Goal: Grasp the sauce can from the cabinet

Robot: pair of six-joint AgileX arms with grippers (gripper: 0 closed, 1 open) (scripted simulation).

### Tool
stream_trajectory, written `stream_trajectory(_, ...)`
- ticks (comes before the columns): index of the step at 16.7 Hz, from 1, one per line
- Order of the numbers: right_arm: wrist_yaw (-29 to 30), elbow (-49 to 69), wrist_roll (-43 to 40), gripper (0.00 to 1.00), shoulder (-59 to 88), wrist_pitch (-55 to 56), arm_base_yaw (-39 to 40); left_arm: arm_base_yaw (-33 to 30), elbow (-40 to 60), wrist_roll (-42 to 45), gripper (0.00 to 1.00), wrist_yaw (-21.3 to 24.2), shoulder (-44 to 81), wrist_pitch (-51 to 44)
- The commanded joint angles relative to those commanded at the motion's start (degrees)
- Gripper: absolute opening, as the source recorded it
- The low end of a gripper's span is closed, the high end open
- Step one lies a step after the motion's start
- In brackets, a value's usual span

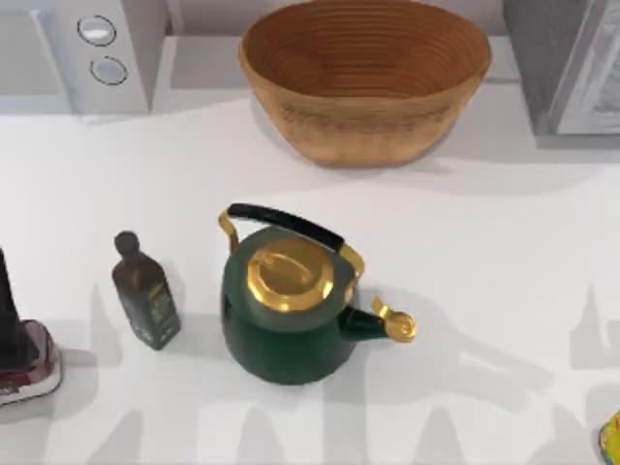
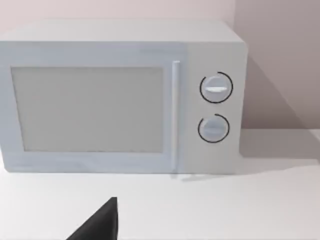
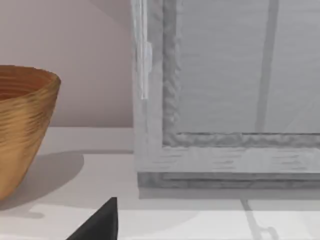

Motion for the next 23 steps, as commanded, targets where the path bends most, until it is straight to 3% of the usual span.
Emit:
stream_trajectory(4, 0.2, 1.8, 0.0, 1.0, 1.5, -0.4, 0.3, 0.0, 0.0, 0.0, 1.0, 0.0, 0.0, 0.0)
stream_trajectory(8, 1.6, 12.7, 0.2, 1.0, 10.5, -2.9, 1.6, 0.0, 0.0, 0.0, 1.0, 0.0, 0.0, 0.0)
stream_trajectory(23, 10.4, 87.6, 0.9, 1.0, 67.1, -21.1, 8.9, 0.0, 0.0, 0.0, 1.0, 0.0, 0.0, 0.0)
